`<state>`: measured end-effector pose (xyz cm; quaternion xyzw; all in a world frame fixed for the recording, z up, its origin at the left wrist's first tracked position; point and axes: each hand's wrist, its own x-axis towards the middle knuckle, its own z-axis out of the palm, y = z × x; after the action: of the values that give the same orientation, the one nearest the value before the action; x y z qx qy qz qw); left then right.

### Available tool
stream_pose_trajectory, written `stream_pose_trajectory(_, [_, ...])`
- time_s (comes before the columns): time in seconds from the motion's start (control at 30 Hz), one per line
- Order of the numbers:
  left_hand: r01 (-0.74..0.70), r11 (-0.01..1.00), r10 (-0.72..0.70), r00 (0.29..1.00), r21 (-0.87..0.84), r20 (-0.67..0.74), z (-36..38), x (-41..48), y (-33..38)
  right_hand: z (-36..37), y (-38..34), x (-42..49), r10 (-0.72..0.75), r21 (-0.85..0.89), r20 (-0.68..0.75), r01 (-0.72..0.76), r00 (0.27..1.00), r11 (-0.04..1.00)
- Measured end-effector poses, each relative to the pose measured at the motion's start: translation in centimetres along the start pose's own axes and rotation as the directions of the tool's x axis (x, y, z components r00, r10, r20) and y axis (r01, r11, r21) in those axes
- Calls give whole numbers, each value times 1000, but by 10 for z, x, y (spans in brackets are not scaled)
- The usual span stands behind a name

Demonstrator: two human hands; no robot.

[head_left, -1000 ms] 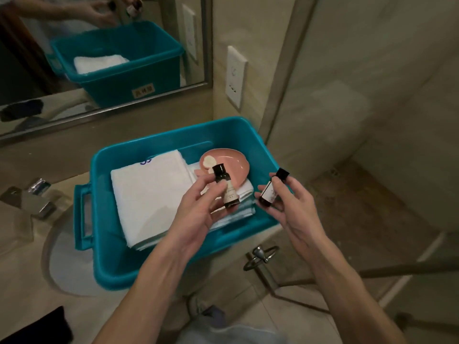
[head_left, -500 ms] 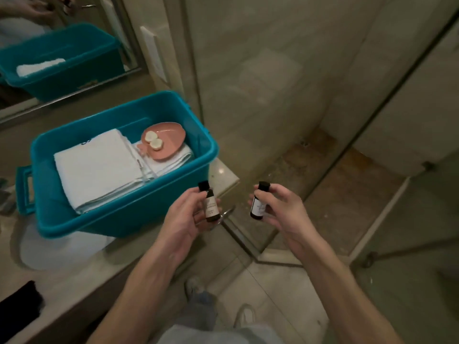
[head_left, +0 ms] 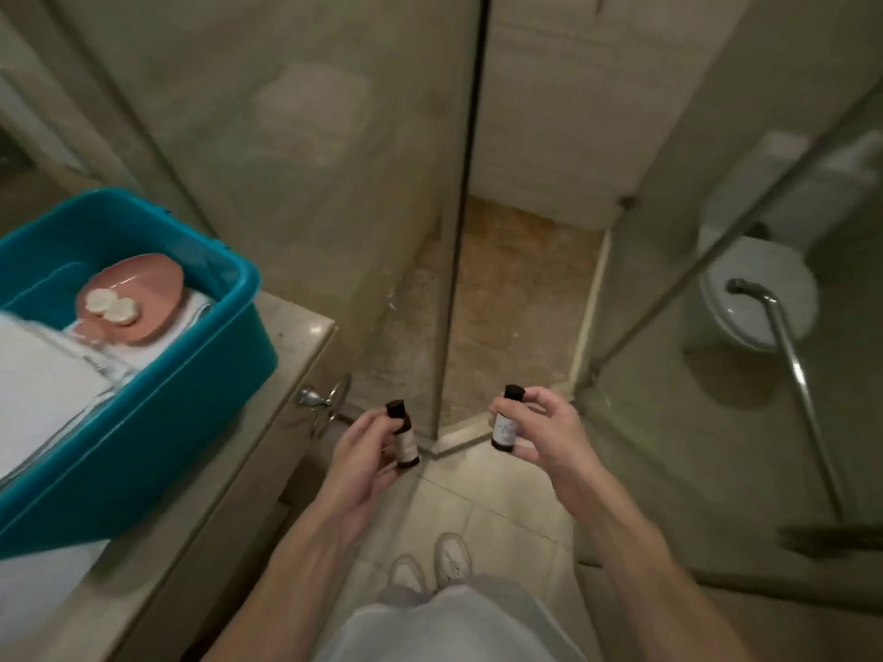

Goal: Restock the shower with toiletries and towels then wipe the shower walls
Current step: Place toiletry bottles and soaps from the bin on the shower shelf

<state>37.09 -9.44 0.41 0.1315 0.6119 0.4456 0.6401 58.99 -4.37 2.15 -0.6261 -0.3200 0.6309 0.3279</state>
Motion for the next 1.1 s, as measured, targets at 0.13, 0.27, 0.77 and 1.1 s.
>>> stream_pose_trajectory(0.13, [66, 995, -71, 996, 79, 62, 18, 8, -12, -33, 25, -17, 36, 52, -146, -28, 989, 998])
stream_pose_trajectory(0.27, [61, 992, -82, 979, 115, 184, 44, 8, -7, -58, 28, -28, 31, 109, -234, -6, 972, 994])
stream_pose_trajectory(0.77, [-291, 950, 209, 863, 113, 461, 265, 94, 145, -124, -171, 65, -364, 150, -261, 410, 894, 900])
stream_pose_trajectory(1.1, [-440, 897, 415, 809, -40, 417, 440, 148, 283, -208, -363, 177, -573, 135, -174, 596, 801, 791])
